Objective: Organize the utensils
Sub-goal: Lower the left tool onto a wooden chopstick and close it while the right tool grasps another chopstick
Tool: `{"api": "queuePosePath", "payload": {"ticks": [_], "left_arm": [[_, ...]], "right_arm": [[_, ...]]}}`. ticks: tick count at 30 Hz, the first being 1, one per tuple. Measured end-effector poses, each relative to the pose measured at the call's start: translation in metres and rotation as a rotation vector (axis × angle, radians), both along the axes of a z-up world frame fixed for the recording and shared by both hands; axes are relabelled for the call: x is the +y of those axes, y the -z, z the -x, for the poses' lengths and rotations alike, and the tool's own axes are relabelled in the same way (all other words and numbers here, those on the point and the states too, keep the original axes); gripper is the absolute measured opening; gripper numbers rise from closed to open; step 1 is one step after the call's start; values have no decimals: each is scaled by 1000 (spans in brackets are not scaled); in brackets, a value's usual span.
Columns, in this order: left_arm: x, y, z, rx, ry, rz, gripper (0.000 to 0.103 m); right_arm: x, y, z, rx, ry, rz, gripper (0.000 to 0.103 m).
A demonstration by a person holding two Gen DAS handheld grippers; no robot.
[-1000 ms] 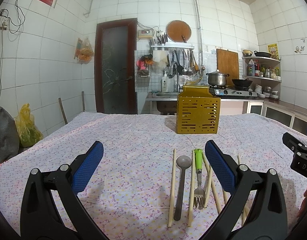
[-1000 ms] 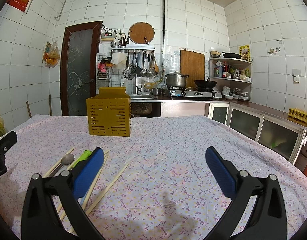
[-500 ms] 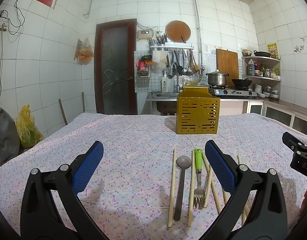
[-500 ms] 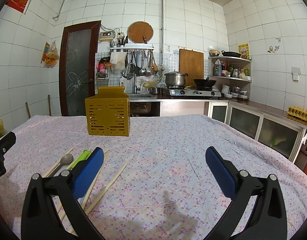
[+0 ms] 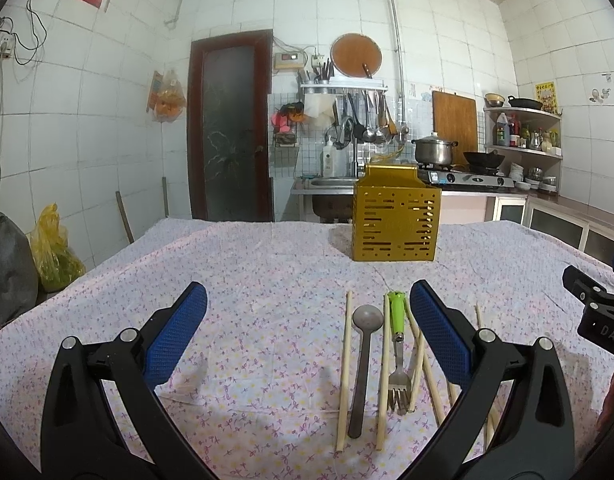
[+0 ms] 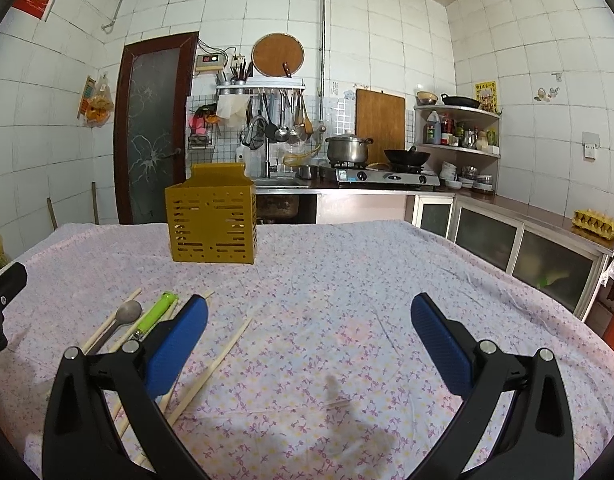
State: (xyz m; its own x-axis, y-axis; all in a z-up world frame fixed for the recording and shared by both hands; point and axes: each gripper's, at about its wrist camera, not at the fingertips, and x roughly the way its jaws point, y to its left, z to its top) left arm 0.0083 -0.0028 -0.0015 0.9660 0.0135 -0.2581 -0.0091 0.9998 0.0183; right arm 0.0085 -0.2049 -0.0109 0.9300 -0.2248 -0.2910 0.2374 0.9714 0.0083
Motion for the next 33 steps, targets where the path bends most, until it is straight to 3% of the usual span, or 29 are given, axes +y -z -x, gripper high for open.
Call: {"api": "queuePosePath", "payload": {"ticks": [7, 13, 20, 24, 28, 33], "left_arm": [[4, 2, -10, 61, 4, 12, 98], [3, 4, -32, 137, -11, -43, 98], [18, 9, -94, 336, 22, 13, 98], [19, 15, -130, 403, 29, 19, 98], [9, 23, -163, 463, 73, 5, 98], [-2, 32, -191, 519, 114, -13, 98]], "right_arm": [[-2, 4, -12, 71, -26, -32, 99], [-6, 10, -38, 179, -18, -78, 99], [-12, 20, -84, 311, 24, -136, 99], [-5, 29, -109, 391, 30, -140, 98], [1, 36, -123, 454, 44, -146, 86], [1, 46, -130, 514, 59, -189, 80]]}}
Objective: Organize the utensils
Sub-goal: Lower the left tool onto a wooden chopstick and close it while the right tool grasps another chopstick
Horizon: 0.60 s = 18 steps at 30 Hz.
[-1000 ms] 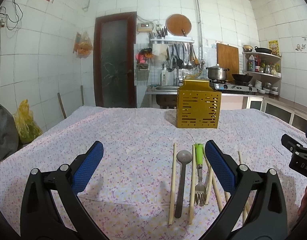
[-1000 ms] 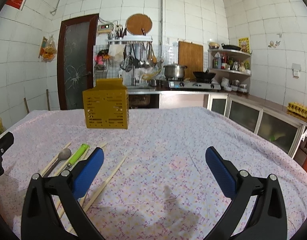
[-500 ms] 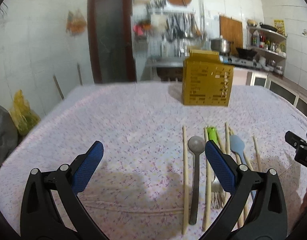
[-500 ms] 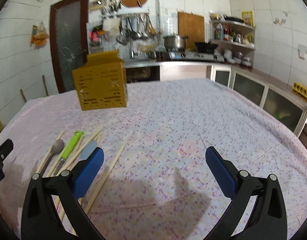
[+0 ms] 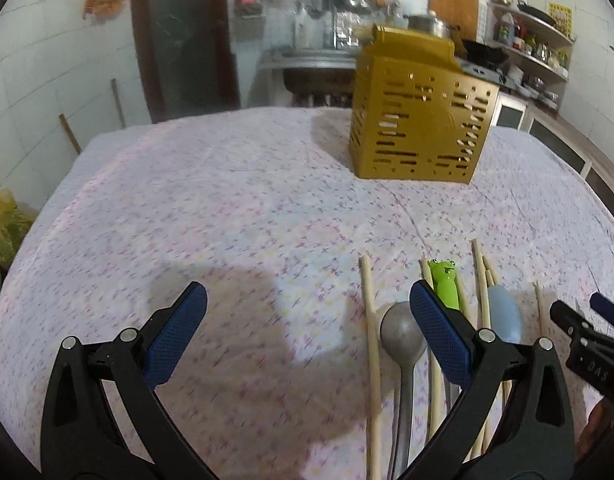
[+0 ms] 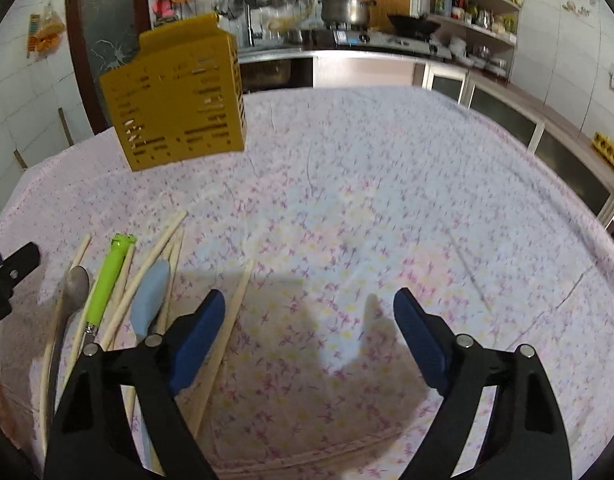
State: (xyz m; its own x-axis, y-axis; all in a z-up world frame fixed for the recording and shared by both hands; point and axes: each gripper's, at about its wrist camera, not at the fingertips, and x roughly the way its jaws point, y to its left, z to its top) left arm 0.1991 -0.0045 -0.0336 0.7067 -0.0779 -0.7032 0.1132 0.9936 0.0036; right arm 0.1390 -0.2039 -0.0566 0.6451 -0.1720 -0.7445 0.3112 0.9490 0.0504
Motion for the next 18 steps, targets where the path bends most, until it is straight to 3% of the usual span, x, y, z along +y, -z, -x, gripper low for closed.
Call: {"api": "queuePosePath", "payload": {"ticks": [4, 10, 13, 16, 18], "left_arm": [[-3, 5, -16, 48, 11, 23, 93], [-10, 13, -26, 87, 24, 17, 92], [-13, 19, -31, 112, 30, 11, 84], [-12, 24, -35, 145, 36, 17, 76], [-10, 27, -36, 163, 40, 22, 72]], "right_arm": [[6, 0, -5, 21, 11, -5, 72], [14, -8, -4, -9, 28, 13, 72], [20, -2, -10, 22, 11, -1, 71], [24, 5, -12, 50, 13, -8, 53], [25, 6, -10, 51, 20, -17, 51]]}}
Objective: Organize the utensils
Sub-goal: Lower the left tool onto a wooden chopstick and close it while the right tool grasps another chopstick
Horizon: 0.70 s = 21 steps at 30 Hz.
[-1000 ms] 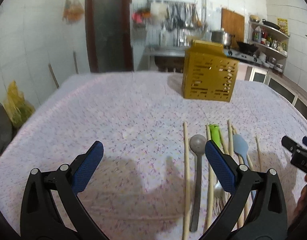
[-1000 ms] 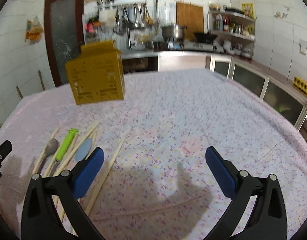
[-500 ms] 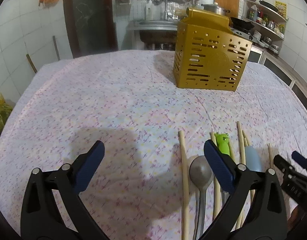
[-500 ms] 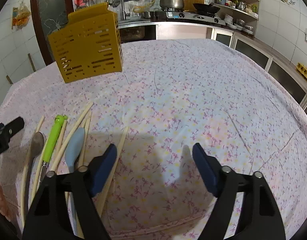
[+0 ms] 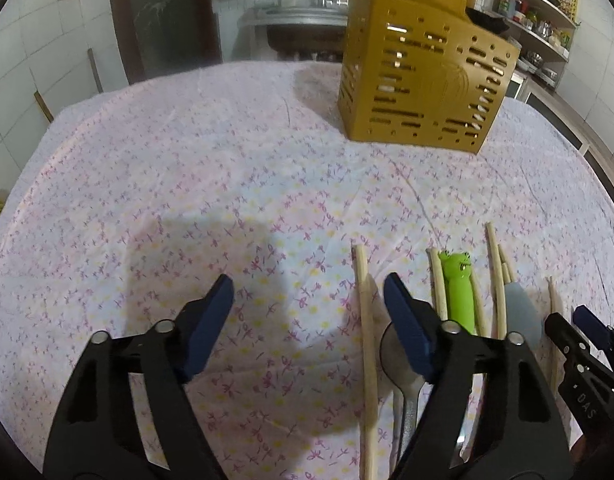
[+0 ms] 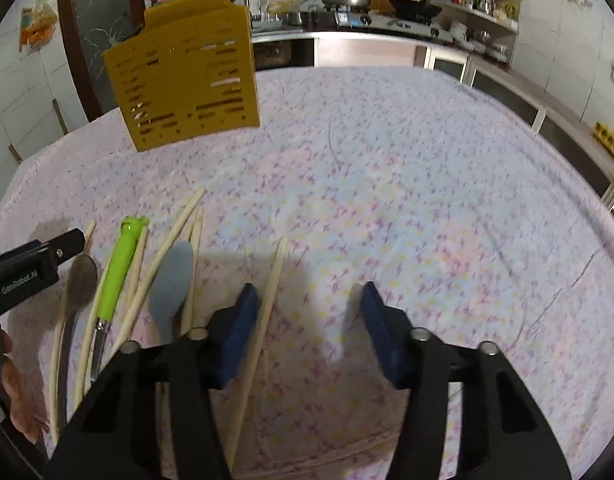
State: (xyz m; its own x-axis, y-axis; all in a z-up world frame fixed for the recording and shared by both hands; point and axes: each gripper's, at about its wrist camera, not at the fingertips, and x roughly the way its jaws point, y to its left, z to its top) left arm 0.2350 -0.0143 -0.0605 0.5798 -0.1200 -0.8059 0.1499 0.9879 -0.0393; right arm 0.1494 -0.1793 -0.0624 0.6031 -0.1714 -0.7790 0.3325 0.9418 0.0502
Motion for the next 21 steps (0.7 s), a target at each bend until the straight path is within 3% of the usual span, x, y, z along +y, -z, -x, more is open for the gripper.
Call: {"api": "queuePosePath", "payload": {"ticks": [4, 8, 16, 21], "left_arm": [[-1, 3, 1, 16, 2, -1, 66], [-5, 4, 0, 21, 16, -15, 58], [-27, 0, -7, 75, 50, -55, 25], [-25, 0, -9, 86, 32, -29, 5]], "right_arm": [[3, 0, -2, -1, -3, -4, 38], [5, 0, -8, 3, 0, -10, 32], [4, -1, -22, 19, -14, 3, 17], [-2, -2, -28, 5, -20, -37, 9]]}}
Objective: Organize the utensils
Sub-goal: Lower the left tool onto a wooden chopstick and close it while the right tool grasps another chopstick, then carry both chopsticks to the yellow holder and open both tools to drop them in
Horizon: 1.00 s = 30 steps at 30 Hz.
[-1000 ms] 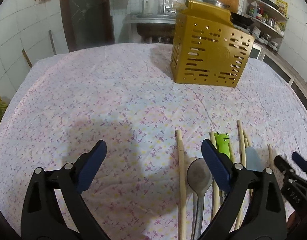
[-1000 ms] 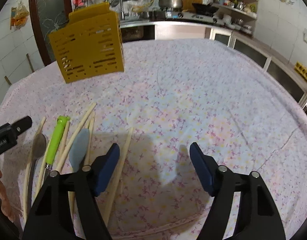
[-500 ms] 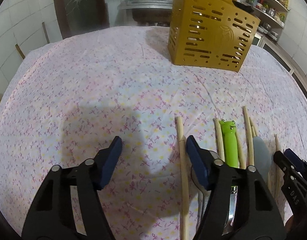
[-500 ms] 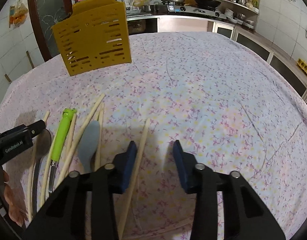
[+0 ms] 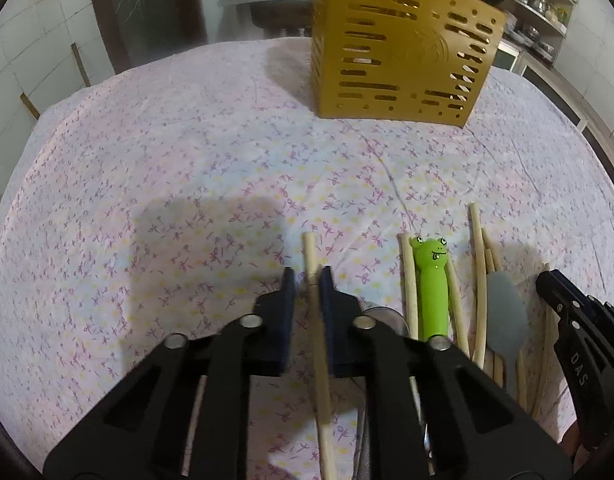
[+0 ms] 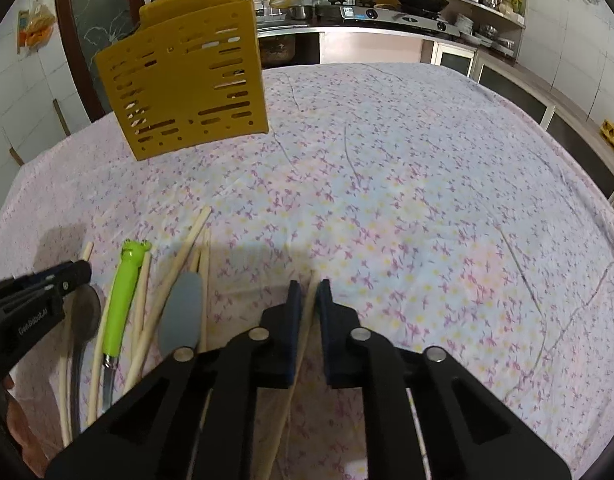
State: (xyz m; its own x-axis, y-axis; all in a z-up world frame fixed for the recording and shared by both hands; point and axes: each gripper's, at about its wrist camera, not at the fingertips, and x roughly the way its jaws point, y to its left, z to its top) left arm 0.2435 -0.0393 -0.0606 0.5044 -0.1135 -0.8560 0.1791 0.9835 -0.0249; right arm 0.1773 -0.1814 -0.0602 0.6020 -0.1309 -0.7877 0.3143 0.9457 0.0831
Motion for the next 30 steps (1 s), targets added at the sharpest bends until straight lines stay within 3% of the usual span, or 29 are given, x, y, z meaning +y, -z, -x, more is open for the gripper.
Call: {"api": "queuePosePath", "payload": {"ticks": [8, 22, 30], "left_arm": [[25, -8, 18, -76, -77, 85, 5], [56, -98, 113, -446, -212, 133, 5], [49, -120, 143, -529, -203, 138, 5]], "right_arm": [[-6, -17, 10, -106, -41, -47, 6], [-25, -71, 52, -379, -82, -23, 6], [-26, -91, 68, -499, -124, 2, 6]]}}
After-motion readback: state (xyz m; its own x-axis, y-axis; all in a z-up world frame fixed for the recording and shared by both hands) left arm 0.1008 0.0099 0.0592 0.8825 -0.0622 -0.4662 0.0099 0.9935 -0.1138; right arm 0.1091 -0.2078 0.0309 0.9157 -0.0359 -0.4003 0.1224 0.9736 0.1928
